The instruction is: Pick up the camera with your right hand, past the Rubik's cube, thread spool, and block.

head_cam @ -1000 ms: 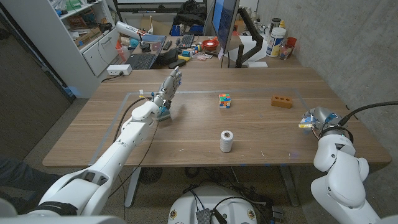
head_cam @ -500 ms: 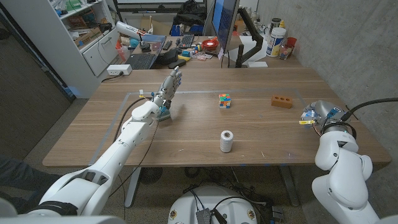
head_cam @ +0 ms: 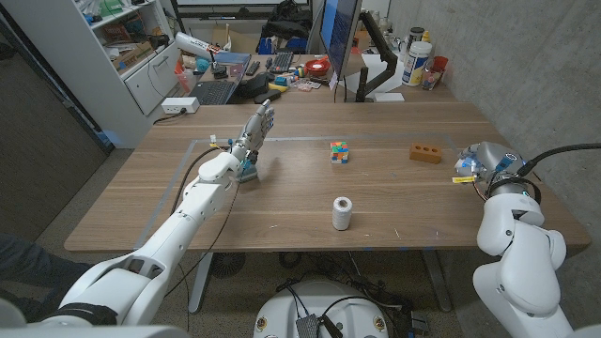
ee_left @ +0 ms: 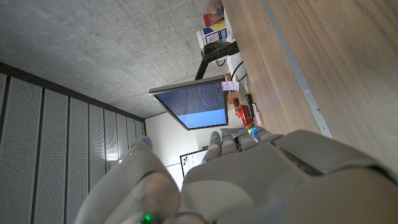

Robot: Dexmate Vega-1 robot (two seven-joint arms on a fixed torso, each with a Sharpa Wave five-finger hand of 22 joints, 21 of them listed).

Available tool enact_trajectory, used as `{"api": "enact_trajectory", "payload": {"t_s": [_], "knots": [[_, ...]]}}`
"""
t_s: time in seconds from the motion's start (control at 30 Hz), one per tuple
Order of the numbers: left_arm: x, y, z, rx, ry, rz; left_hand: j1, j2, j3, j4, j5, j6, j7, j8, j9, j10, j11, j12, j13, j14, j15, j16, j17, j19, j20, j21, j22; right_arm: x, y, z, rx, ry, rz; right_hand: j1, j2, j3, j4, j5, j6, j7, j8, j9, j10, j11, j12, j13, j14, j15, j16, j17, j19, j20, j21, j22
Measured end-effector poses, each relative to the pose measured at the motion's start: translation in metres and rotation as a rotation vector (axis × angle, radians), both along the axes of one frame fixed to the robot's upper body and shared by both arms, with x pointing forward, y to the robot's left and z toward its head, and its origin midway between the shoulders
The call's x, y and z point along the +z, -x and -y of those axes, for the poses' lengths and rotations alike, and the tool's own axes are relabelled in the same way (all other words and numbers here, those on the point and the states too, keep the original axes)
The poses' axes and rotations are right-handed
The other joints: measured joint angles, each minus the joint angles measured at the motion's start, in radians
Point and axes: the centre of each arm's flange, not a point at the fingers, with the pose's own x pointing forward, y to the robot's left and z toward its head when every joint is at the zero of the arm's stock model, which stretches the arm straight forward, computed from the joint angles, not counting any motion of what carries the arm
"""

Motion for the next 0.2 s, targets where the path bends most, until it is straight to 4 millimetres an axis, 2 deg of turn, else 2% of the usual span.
{"api": "enact_trajectory", "payload": {"t_s": [0.2], "knots": [[0.0000,0.0018,-0.0001,0.001,0.000,0.004,0.004,0.004,0.000,0.000,0.000,0.000,0.000,0.000,0.000,0.000,0.000,0.000,0.000,0.000,0.000,0.000,0.000,0.000,0.000,0.000,0.000,0.0045,0.0027,-0.0014,0.004,0.016,0.021,0.000,0.000,0.000,0.000,0.000,0.000,0.000,0.000,0.000,0.001,-0.001,0.000,0.000,0.009,0.002,-0.003,-0.001,0.000,0.000,0.000,0.001]]}}
